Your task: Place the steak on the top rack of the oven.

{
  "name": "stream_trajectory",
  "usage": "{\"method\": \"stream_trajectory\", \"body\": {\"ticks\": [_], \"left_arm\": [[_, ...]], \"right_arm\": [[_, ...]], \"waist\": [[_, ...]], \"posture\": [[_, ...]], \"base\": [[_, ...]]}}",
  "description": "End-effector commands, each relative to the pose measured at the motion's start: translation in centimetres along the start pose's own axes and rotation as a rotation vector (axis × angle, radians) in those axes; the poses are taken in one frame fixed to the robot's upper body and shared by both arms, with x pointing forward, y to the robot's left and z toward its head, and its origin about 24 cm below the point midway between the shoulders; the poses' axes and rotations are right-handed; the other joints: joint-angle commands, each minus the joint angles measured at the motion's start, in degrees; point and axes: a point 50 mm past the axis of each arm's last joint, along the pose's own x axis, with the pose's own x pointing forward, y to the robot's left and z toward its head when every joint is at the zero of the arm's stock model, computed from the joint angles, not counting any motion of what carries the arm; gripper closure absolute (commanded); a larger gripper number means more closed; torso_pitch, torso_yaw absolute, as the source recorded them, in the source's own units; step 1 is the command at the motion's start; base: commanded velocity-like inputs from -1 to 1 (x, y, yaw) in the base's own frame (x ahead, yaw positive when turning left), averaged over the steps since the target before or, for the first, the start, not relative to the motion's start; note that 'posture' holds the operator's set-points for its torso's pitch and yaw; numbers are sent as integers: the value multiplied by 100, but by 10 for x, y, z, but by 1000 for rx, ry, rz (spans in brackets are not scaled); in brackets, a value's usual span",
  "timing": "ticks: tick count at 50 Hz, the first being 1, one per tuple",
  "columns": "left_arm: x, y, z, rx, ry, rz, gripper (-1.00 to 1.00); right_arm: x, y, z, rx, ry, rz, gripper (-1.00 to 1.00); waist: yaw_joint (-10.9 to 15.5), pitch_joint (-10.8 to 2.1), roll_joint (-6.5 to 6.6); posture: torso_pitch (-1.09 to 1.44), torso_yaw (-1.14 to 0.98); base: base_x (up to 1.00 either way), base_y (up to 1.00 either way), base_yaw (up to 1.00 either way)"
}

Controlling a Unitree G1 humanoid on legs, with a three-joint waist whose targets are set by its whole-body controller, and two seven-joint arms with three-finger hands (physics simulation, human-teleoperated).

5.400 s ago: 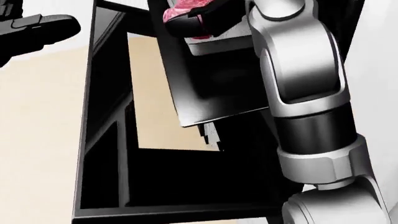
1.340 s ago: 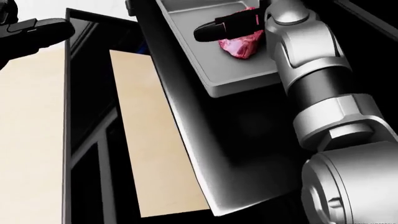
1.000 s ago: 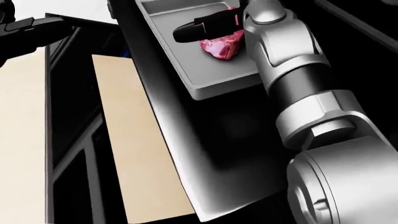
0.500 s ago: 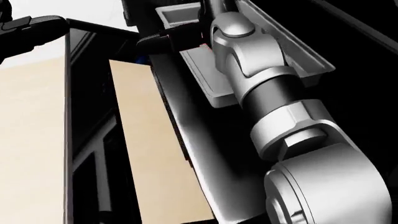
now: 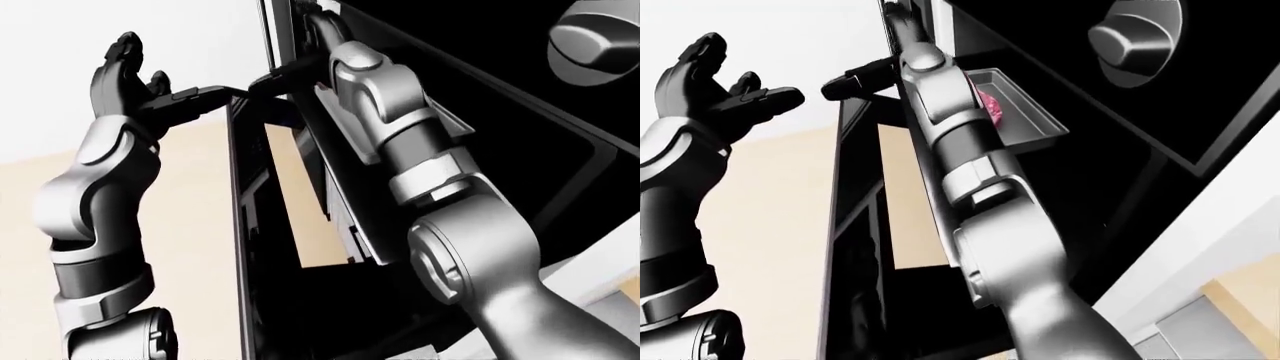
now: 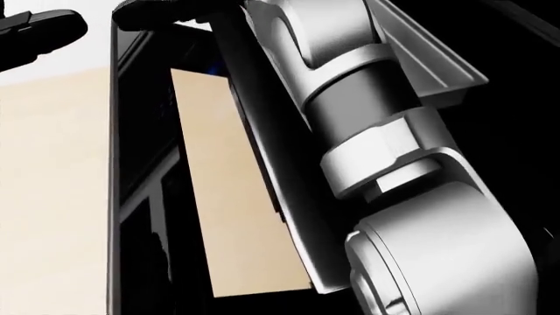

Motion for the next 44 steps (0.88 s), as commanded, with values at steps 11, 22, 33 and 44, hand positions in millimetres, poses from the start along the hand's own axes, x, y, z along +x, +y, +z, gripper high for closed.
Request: {"method": "stream_trajectory", "body": {"ticks": [11,22,33,44], "left_arm": [[-8,0,44,-45,-170,23,-100],[-23,-4,74,-74,-281,30,-100],[-32,-6,90,-85,-358,26,-100],[-41,-9,104,-91,-421,19,-100]], "right_arm": [[-21,8,66,-126,-232,-23,-100],[-46,9,102,-239,-388,-90,-100],[-65,4,120,-286,-477,-138,-100],[-79,0,127,-336,-551,-179,-100]], "waist": [[-1,-148,59],[-15,-101,62],[-35,-77,71],[-62,-43,69]], "posture": [[0,0],[0,0],[0,0],[0,0]], "base": [[0,0,0],[0,0,0],[0,0,0],[0,0,0]]}}
